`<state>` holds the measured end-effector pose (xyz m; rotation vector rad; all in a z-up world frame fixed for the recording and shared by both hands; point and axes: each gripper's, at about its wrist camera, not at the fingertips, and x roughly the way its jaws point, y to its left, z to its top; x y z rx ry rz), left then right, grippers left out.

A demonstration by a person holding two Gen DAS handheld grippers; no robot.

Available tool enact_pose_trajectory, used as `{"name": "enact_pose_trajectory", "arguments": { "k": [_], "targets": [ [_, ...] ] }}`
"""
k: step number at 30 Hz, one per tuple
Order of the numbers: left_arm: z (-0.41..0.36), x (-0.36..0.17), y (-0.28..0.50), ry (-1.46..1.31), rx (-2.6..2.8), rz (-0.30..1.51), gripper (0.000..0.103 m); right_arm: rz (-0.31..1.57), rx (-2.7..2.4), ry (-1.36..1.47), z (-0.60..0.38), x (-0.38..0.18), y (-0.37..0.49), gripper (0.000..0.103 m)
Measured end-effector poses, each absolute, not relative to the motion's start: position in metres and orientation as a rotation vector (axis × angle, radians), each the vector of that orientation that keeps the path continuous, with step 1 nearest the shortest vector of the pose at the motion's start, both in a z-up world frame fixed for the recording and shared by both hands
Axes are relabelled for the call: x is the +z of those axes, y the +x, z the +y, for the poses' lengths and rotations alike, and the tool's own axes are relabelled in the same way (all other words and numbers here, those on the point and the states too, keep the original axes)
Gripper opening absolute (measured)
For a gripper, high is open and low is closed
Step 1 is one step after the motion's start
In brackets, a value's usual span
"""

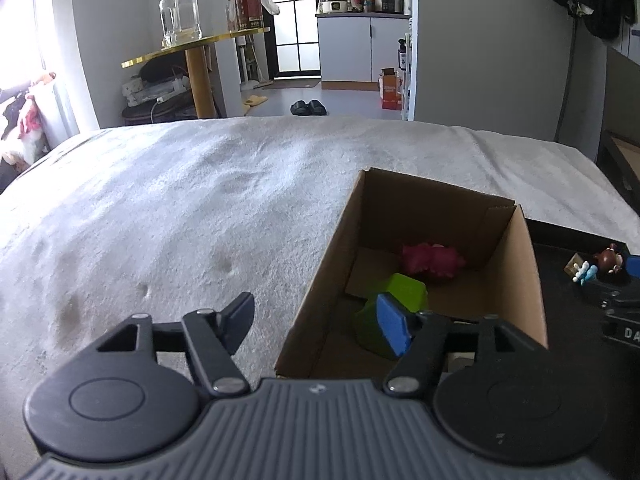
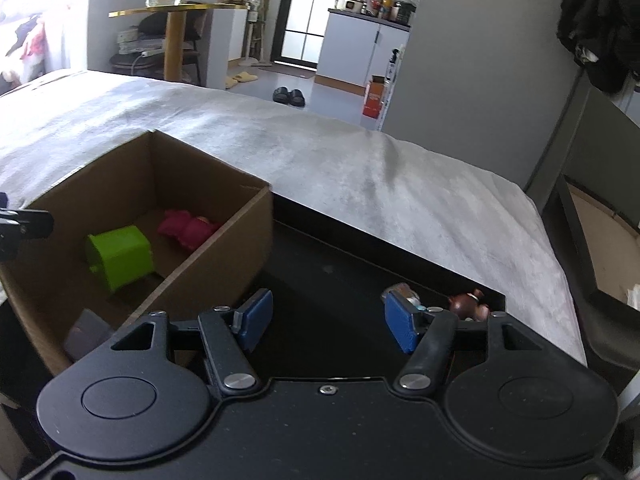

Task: Organize rigid objects
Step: 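Move the right gripper to the blue figure with clear cup and close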

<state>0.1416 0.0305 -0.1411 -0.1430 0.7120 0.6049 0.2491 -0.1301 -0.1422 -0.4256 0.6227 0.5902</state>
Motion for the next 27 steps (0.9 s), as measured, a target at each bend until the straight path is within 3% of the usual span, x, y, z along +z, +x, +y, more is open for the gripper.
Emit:
{"name": "enact_pose_trajectory", "arguments": {
  "k": [9, 16, 27],
  "targets": [
    [0.022, -0.139, 0.148, -0.111, 0.644, 0.712, 0.072, 0.652, 0.543, -0.396, -0.164, -0.155, 0.268, 0.066],
    [0.016, -0.141, 0.157, -0.077, 0.670, 0.724, 0.090, 0.660, 0.533, -0.403, -0.182, -0.168, 0.287, 0.066],
    [0.005, -0.143, 0.171, 0.014, 0.708, 0.766, 0.100, 0.675, 0.597, -0.432, -0.192, -0.201, 0.314, 0.062]
  ]
}}
